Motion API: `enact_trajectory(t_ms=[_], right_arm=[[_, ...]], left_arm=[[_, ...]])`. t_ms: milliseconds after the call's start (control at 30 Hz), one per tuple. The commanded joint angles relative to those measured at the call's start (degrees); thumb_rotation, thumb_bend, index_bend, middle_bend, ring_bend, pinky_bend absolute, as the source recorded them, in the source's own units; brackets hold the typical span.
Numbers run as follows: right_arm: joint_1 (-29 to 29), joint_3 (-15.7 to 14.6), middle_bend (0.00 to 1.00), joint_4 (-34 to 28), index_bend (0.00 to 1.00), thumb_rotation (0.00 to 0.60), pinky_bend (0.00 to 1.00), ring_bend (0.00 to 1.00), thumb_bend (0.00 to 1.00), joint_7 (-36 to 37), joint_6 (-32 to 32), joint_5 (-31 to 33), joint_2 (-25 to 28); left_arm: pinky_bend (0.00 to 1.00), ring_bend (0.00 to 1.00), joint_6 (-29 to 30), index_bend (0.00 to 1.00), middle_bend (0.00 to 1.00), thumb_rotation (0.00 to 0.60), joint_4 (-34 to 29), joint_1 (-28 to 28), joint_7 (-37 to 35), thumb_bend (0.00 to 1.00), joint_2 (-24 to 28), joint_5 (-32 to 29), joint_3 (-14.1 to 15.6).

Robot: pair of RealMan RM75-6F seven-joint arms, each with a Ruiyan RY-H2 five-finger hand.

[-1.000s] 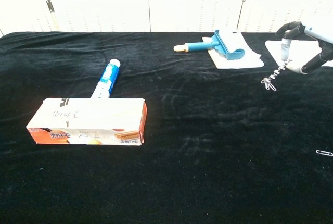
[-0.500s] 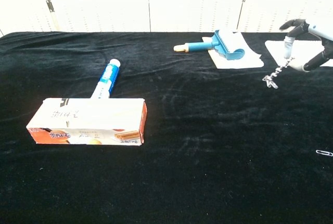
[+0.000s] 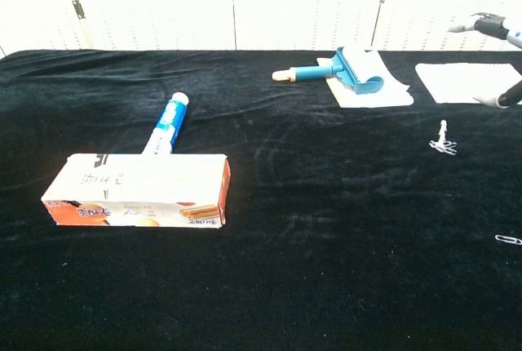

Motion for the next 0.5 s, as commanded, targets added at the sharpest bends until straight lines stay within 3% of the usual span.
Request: enact_trajectory(t_ms=[33,200,333,500], right_arm=[[-1.2,-0.9,0.0,-2.5,0.0,0.6,0.0,0.0,0.37,-1.0,0.6,0.2,1.9],[-4.4,-3.6,0.0,-9.1,0.0,0.6,0.0,0.0,0.37,-5.4,2.9,0.7,6.4],[-11.2,-8.2,0.0,-16.9,0.0,0.6,0.0,0.0,0.37,-12.8,11.7,0.0,10.0],[-17.7,-13.3,0.0,-15.0,0.0,0.6,0.0,0.0,0.37,-7.7,20.5,-9.7,8.5]], left_arm=[[0.03,0.05,0.2,0.0,0.07,0.6,-0.1,0.0,0.3,0.26,0.0,0.4,0.2],[0.03,0.06,0.9,0.0,0.07,0.6,-0.3,0.3,0.4,0.26,0.0,0.9,0.3],[0.03,0.06,1.1,0.0,0.07,0.6,-0.6,0.3,1.3,0.26,-0.3,1.7,0.6],[0.03,0.06,0.0,0.0,0.07,0.6,-0.8,-0.2,4.0,0.26,-1.2,1.6,0.8]])
